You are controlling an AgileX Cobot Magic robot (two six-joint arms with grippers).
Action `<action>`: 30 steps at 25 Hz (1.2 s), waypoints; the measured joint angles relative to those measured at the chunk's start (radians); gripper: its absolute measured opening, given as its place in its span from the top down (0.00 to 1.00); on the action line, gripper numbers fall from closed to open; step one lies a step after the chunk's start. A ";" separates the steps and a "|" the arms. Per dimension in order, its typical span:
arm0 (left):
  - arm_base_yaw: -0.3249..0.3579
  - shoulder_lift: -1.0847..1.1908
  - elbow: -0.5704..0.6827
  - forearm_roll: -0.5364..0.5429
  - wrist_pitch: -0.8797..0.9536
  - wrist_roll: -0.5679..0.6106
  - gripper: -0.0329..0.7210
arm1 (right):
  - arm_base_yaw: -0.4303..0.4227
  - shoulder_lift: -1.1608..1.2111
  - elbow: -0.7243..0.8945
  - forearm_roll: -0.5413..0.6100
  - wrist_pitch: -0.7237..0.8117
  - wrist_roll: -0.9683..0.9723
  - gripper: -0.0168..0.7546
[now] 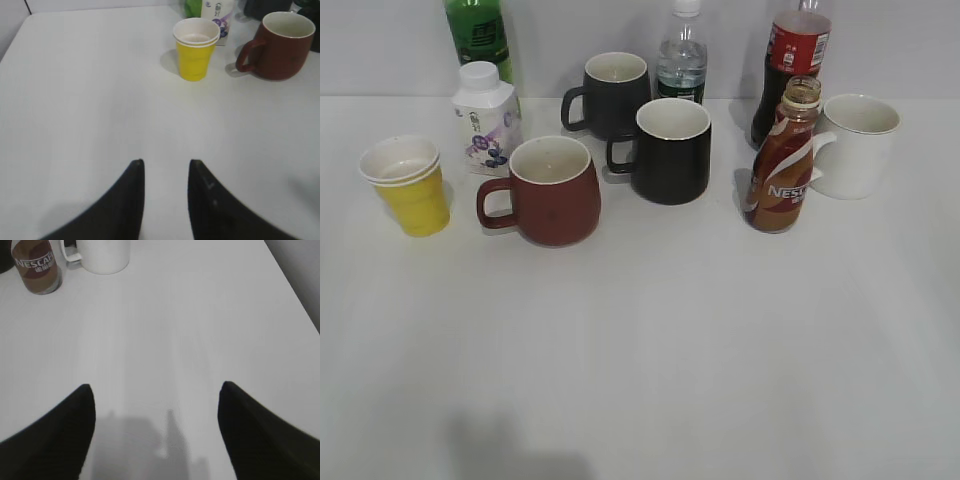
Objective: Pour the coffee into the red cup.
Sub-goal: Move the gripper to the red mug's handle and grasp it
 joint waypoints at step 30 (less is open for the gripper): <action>-0.257 0.904 0.033 -0.506 -0.950 0.446 0.64 | 0.215 0.746 -0.022 0.173 -0.813 -0.185 0.24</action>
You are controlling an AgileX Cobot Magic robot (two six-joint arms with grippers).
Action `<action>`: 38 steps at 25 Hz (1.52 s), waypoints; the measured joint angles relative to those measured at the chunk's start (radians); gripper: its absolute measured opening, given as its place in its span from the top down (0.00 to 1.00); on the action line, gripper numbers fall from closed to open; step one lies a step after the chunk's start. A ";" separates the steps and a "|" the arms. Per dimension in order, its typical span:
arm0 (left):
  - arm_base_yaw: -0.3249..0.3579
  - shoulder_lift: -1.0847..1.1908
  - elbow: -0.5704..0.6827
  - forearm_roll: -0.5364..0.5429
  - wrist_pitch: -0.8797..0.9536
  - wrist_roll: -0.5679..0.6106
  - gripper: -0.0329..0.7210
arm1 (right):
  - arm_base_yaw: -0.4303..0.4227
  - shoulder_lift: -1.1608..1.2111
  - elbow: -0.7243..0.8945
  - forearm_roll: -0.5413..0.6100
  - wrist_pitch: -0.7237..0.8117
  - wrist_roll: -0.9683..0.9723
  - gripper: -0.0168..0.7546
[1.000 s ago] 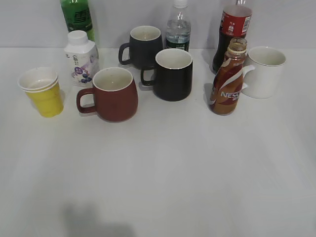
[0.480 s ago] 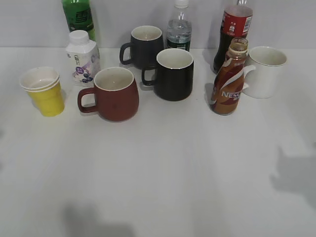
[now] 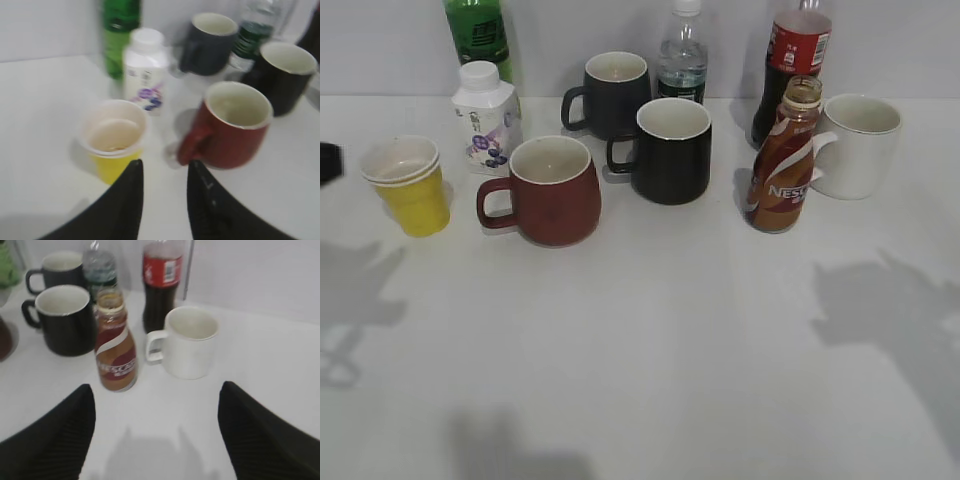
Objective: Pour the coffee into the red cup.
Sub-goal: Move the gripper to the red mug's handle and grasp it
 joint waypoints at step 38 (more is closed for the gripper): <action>-0.371 0.911 0.038 0.061 -1.195 -0.290 0.63 | 0.022 0.559 0.000 -0.007 -0.728 0.092 0.33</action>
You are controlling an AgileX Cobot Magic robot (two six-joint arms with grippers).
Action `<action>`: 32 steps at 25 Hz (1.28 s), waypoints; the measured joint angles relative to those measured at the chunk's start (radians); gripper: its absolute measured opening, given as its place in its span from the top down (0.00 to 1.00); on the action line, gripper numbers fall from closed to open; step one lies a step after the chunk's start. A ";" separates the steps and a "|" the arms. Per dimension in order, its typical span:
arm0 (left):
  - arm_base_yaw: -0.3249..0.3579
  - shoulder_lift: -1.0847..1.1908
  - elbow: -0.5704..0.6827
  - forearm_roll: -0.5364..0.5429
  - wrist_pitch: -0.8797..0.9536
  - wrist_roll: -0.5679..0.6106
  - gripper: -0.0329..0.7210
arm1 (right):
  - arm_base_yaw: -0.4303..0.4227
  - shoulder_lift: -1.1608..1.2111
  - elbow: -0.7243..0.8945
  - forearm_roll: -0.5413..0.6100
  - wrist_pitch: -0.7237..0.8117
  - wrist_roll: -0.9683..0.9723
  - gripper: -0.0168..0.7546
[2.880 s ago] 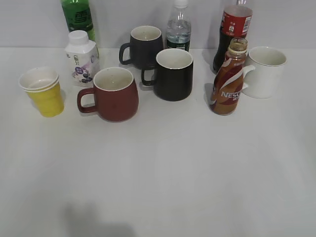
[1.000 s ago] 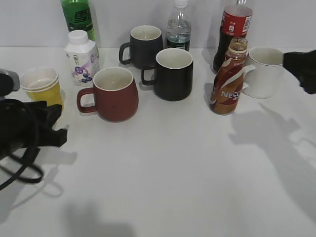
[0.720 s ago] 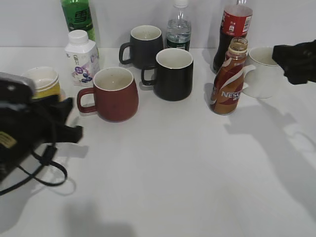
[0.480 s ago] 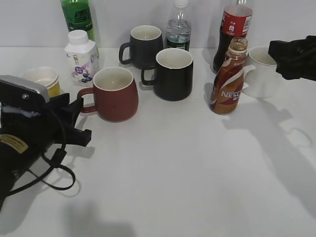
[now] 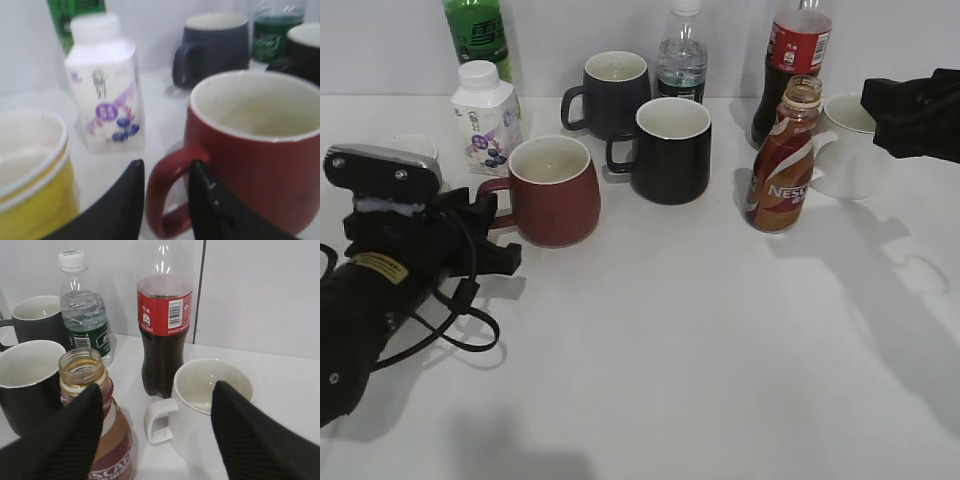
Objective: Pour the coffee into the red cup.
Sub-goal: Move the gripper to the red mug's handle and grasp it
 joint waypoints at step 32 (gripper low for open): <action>0.126 0.216 -0.169 0.168 -0.055 -0.003 0.64 | 0.001 0.000 0.000 -0.005 -0.002 0.002 0.33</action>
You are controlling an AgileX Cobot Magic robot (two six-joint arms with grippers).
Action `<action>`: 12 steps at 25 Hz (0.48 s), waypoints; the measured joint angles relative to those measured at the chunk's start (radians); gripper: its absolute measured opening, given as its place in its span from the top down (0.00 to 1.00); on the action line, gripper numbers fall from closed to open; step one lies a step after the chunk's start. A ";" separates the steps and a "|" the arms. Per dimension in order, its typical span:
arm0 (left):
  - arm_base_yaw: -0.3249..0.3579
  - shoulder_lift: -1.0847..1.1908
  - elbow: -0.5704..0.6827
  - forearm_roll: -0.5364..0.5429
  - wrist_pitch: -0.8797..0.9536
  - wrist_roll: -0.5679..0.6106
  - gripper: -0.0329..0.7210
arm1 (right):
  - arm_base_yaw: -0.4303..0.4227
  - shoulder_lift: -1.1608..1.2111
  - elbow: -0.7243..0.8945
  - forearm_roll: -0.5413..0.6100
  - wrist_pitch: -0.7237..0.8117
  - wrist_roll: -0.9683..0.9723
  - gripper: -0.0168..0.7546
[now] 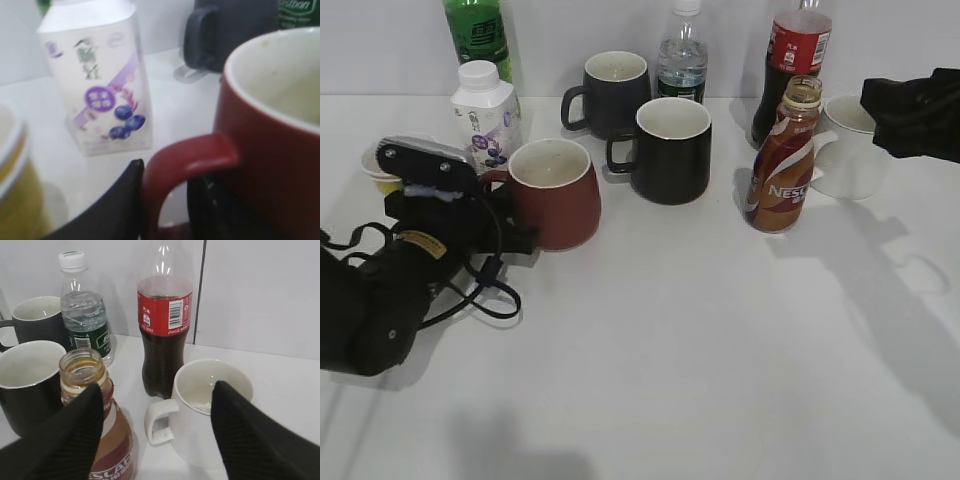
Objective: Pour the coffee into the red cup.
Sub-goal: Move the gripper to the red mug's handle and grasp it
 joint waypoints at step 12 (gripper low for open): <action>0.085 0.016 -0.041 0.181 0.020 0.000 0.85 | 0.000 0.000 0.000 -0.033 0.003 0.002 0.33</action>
